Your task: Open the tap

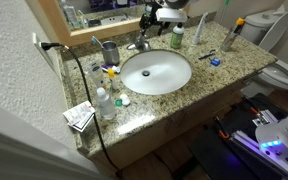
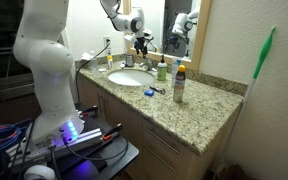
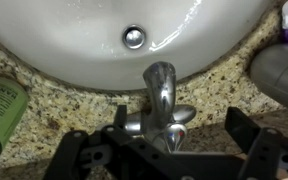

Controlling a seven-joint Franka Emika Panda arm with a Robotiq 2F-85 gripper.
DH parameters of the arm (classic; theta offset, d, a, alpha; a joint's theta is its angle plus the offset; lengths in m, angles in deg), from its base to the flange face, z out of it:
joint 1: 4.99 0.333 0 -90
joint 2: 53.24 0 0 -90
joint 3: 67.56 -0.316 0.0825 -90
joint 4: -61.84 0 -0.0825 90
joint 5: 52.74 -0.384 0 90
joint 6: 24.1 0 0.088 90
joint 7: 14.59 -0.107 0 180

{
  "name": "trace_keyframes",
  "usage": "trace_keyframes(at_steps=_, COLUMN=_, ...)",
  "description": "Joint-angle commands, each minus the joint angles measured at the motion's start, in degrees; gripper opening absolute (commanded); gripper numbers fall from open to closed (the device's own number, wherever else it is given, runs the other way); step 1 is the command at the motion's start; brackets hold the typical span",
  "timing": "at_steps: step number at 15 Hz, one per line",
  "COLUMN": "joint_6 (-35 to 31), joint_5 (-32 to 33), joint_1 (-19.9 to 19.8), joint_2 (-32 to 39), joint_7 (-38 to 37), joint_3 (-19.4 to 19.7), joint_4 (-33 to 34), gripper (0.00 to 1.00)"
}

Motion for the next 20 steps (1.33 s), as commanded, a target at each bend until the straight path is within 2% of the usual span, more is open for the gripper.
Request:
trace_keyframes(at_steps=1, joint_6=2.19, joint_5=2.00, joint_1=2.89, joint_2=7.42, joint_7=-1.78, joint_3=3.16, joint_4=9.97, gripper=1.00)
trace_keyframes(at_steps=2, joint_6=0.24, joint_5=0.03, joint_1=2.09, joint_2=3.51, joint_7=0.02, joint_3=2.40, joint_4=4.42, gripper=1.00)
trace_keyframes(at_steps=6, joint_6=0.33, joint_5=0.38, joint_1=3.02, joint_2=7.09, joint_7=-0.33, joint_3=3.29, joint_4=8.61, gripper=1.00)
trace_keyframes(at_steps=7, joint_6=1.18, joint_5=1.15, joint_1=3.53, joint_2=9.90, joint_7=-1.86, joint_3=4.35, joint_4=11.01, gripper=1.00)
trace_keyframes(at_steps=11, joint_6=-1.12, joint_5=-0.34, joint_1=3.09, joint_2=14.79, joint_7=0.31, joint_3=3.64, joint_4=14.89, gripper=1.00)
trace_keyframes(at_steps=12, joint_6=-1.26, joint_5=-0.34, joint_1=3.20, joint_2=14.60, joint_7=0.62, joint_3=3.55, joint_4=14.76, gripper=0.80)
trace_keyframes(at_steps=17, joint_6=-0.79, joint_5=1.42, joint_1=4.67, joint_2=8.77, joint_7=-0.51, joint_3=4.99, joint_4=11.34, gripper=0.45)
trace_keyframes(at_steps=18, joint_6=-0.17, joint_5=2.35, joint_1=5.09, joint_2=7.45, joint_7=-0.71, joint_3=5.58, joint_4=10.86, gripper=0.54)
trace_keyframes(at_steps=19, joint_6=0.80, joint_5=2.60, joint_1=5.24, joint_2=6.70, joint_7=-1.22, joint_3=5.91, joint_4=11.13, gripper=0.31)
trace_keyframes(at_steps=20, joint_6=3.80, joint_5=2.70, joint_1=5.08, joint_2=6.85, joint_7=-1.37, joint_3=6.27, joint_4=12.30, gripper=0.30)
